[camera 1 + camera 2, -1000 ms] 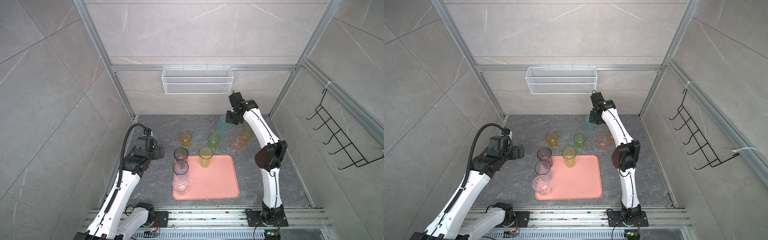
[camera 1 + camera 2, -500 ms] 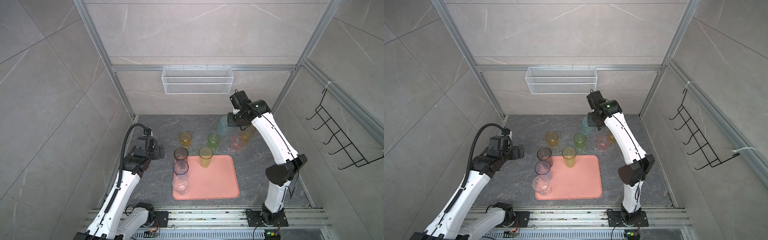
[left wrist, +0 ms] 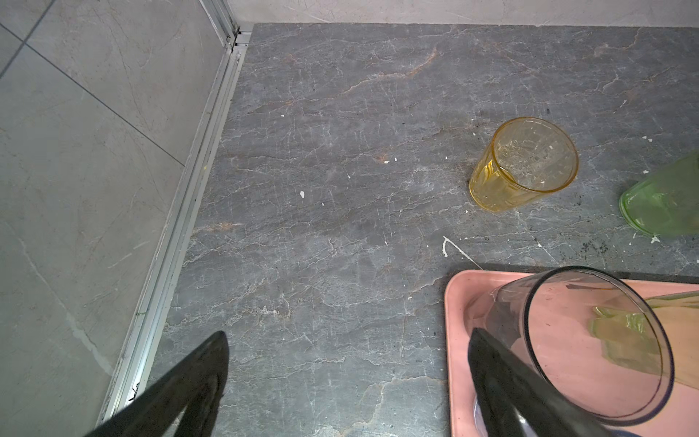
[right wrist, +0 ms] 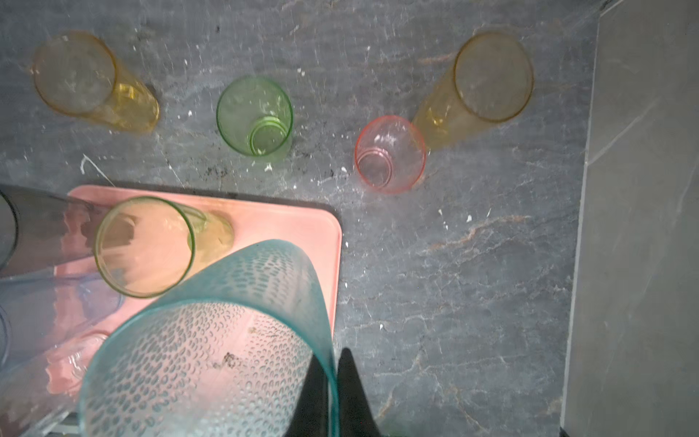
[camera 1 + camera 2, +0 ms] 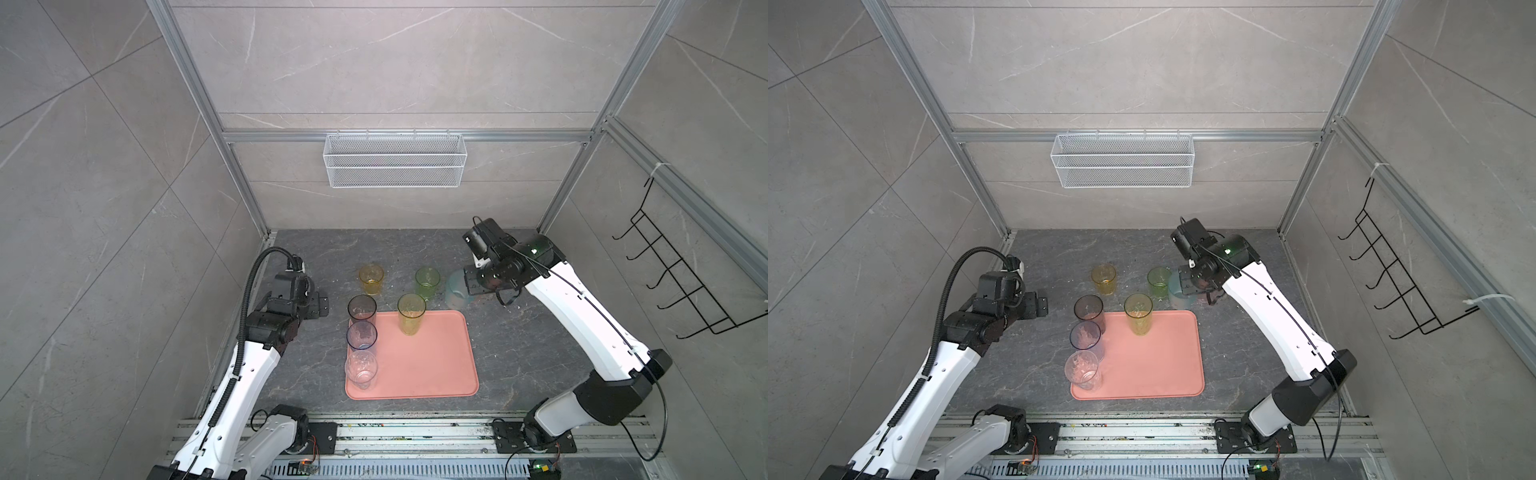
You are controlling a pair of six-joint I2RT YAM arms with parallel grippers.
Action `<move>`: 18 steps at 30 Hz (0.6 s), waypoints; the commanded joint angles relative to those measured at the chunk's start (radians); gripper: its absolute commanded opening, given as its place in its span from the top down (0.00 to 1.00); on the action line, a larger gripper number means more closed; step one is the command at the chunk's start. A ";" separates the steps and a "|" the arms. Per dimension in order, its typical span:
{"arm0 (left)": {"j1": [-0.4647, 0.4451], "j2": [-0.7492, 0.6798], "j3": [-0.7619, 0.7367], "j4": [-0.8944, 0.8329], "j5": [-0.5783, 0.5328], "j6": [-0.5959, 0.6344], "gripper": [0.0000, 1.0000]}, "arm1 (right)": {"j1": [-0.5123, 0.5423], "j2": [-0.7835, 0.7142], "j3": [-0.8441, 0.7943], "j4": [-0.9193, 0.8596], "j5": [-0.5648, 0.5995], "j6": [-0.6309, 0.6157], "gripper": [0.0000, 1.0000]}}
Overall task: Place the glasses into the tray
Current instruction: 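Lift the teal cup with the right gripper and carry it toward the tray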
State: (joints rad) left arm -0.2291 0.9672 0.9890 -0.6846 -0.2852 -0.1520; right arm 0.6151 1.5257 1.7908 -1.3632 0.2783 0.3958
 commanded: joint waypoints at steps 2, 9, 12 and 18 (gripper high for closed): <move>0.006 -0.018 0.020 -0.001 0.002 0.015 0.01 | 0.059 -0.067 -0.126 0.026 0.022 0.061 1.00; 0.006 -0.011 0.020 -0.001 0.001 0.016 0.01 | 0.170 -0.112 -0.321 0.097 0.020 0.153 1.00; 0.007 -0.008 0.019 -0.002 -0.001 0.016 0.01 | 0.213 -0.112 -0.370 0.141 0.016 0.190 1.00; 0.006 -0.006 0.020 -0.003 -0.002 0.016 0.01 | 0.268 -0.097 -0.440 0.222 0.008 0.245 1.00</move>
State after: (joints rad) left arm -0.2287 0.9665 0.9890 -0.6872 -0.2852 -0.1520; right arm 0.8673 1.4433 1.3743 -1.2068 0.2836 0.5831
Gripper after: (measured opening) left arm 0.987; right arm 0.060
